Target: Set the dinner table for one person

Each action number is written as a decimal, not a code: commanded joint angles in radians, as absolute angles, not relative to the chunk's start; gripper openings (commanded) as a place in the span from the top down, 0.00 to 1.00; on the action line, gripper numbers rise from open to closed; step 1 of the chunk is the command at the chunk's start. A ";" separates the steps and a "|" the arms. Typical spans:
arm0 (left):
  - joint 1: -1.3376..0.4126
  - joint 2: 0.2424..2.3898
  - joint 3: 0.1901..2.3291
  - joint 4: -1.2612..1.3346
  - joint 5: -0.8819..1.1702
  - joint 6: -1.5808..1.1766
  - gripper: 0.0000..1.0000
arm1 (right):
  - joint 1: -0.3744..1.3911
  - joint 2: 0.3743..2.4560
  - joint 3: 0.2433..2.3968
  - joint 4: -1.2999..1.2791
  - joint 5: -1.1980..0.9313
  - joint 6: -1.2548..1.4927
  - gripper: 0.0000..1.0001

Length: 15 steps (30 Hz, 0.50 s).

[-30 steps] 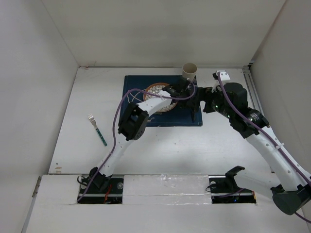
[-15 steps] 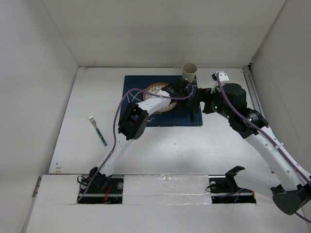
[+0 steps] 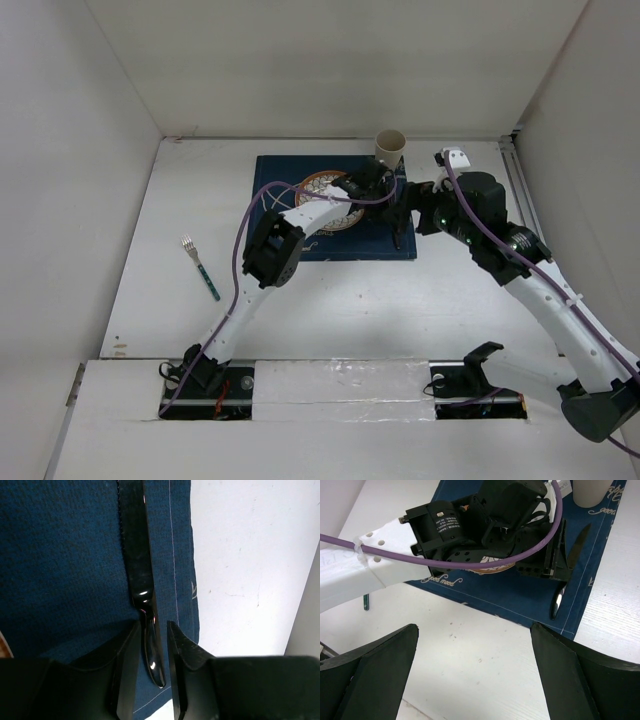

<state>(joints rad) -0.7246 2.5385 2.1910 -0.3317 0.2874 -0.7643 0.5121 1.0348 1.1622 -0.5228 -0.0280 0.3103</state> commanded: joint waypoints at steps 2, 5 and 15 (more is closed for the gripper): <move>-0.721 2.439 2.181 -0.295 0.295 -0.778 0.76 | 0.520 1.029 1.163 -0.479 -0.037 0.302 0.00; -0.730 2.379 2.171 -0.295 0.304 -0.778 0.73 | 0.520 1.020 1.163 -0.479 -0.046 0.302 0.00; -0.730 1.969 2.007 -0.439 -0.029 -0.746 0.00 | 0.529 0.887 1.218 -0.502 -0.046 0.302 0.00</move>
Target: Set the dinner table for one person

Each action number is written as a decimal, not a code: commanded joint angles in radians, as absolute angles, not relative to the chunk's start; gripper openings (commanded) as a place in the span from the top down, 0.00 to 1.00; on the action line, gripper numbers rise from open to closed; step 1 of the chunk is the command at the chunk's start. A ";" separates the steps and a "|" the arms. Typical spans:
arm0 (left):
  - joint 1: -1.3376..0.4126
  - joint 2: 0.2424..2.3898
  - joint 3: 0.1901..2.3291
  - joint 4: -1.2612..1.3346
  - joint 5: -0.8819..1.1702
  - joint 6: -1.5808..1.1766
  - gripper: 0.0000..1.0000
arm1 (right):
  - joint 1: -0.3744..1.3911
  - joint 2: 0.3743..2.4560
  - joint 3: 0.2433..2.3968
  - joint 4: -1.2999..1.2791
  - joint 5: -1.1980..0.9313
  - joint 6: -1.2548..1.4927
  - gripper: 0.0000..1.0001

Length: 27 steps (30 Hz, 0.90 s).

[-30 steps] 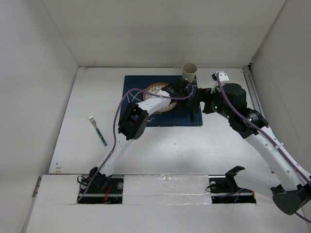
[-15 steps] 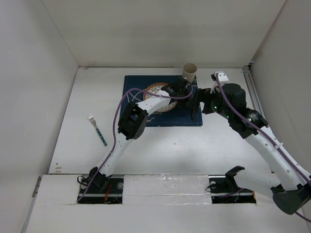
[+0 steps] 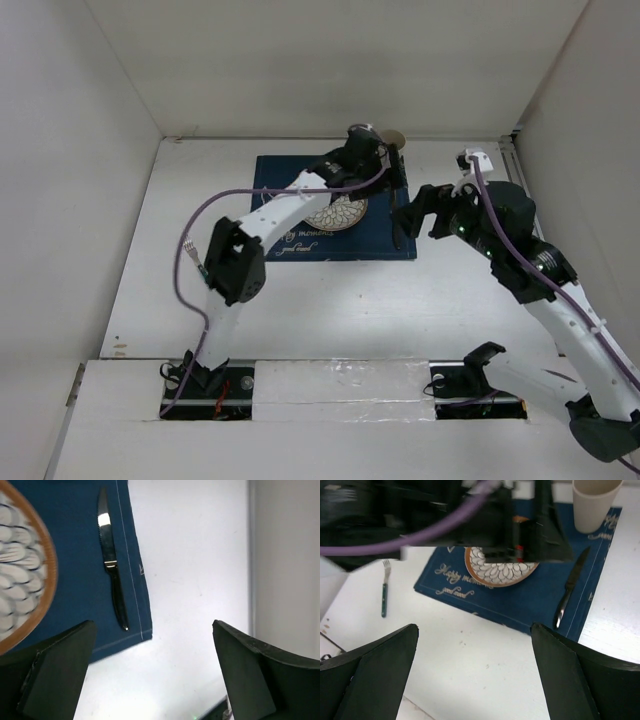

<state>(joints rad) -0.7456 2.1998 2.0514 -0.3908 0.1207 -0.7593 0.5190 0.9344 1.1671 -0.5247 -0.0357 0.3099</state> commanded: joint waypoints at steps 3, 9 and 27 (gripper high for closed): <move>-0.697 1.764 1.823 -0.503 -0.217 -0.771 0.00 | 0.538 0.887 1.218 -0.502 -0.037 0.302 0.00; -0.453 1.413 1.305 -0.678 -0.397 -0.922 0.00 | 0.557 0.876 1.129 -0.425 -0.092 0.313 0.00; 0.078 1.221 0.810 -0.609 -0.117 -0.859 0.02 | 0.632 1.098 1.011 -0.107 -0.299 0.364 0.00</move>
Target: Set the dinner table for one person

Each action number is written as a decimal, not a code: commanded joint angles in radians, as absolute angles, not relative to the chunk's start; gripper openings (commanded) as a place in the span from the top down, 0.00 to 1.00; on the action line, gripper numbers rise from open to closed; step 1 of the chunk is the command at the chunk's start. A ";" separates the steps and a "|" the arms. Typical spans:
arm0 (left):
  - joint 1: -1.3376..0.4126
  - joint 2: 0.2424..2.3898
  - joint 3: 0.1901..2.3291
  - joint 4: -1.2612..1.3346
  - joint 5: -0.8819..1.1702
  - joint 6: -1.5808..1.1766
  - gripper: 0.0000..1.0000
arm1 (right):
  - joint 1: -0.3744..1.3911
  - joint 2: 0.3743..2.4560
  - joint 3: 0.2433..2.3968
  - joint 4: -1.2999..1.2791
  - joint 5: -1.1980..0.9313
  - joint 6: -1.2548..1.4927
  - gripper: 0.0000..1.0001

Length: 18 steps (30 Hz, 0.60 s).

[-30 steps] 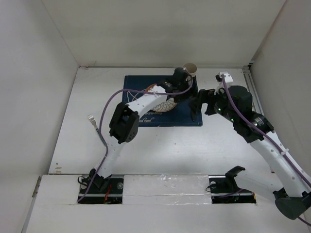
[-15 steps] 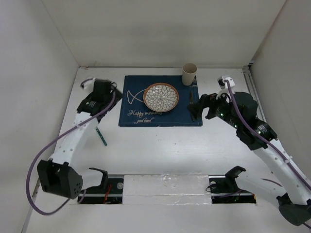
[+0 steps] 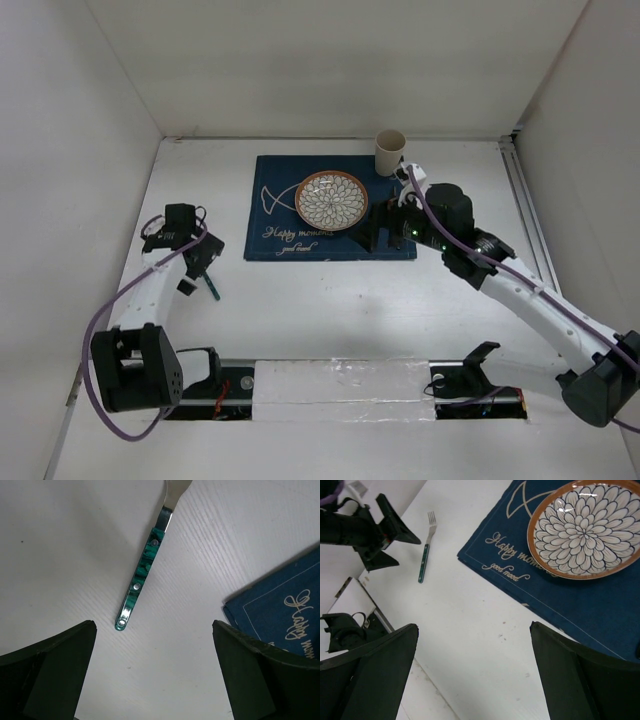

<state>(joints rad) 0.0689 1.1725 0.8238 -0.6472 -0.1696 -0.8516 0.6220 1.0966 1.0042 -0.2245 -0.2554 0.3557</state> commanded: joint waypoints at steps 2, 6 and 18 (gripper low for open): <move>0.078 1.244 0.792 -0.562 -0.117 -0.859 0.02 | 0.632 1.114 1.011 -0.095 -0.308 0.364 0.00; 0.078 1.314 0.782 -0.528 -0.129 -0.870 0.07 | 0.632 1.163 1.020 -0.086 -0.350 0.364 0.00; 0.087 1.517 0.764 -0.465 -0.229 -0.917 0.42 | 0.612 1.181 1.009 -0.046 -0.382 0.364 0.00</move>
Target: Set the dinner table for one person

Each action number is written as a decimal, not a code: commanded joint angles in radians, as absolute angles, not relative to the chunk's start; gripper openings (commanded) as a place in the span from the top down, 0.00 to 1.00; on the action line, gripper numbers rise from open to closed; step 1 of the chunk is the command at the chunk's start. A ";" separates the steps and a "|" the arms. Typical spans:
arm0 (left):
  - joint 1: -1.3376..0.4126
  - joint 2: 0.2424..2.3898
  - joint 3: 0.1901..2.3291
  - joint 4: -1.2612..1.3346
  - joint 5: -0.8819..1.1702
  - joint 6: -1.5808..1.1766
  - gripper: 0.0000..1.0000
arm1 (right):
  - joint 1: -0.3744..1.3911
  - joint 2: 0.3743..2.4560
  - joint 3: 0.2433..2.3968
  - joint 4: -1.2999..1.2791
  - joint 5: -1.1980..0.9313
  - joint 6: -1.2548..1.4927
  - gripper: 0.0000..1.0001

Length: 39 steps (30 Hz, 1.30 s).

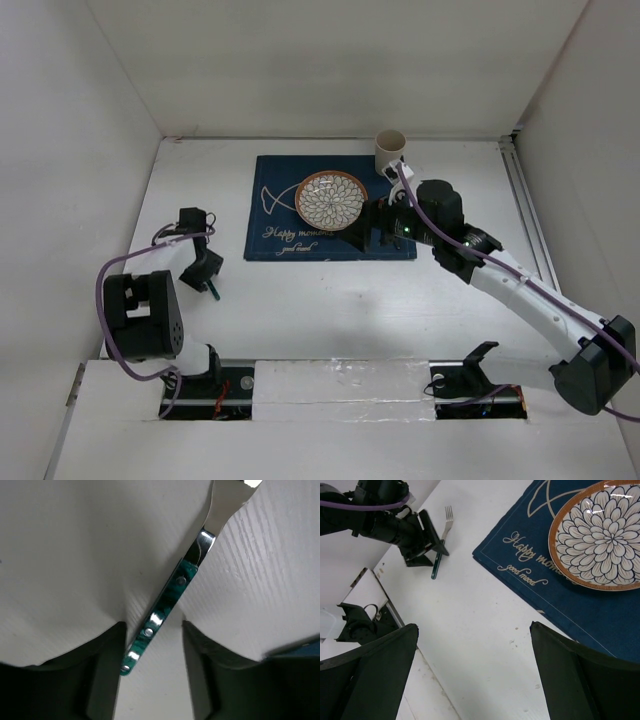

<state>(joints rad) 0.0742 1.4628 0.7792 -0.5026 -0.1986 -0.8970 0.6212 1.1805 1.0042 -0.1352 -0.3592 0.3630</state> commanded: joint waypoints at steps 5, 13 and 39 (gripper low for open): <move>0.087 1.578 0.787 -0.434 -0.212 -0.878 1.00 | 0.612 1.181 1.009 -0.046 -0.391 0.364 0.00; -0.070 1.534 1.226 -0.621 -0.324 -0.688 1.00 | 0.568 1.149 0.991 -0.046 -0.364 0.364 0.00; -0.348 2.054 1.647 -0.706 -0.173 -0.178 1.00 | 0.563 1.190 0.963 -0.037 -0.364 0.336 0.00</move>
<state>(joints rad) -0.3531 2.0785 1.6440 -0.7090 -0.1646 -0.2070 0.5510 1.1843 0.9634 -0.0963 -0.3641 0.3542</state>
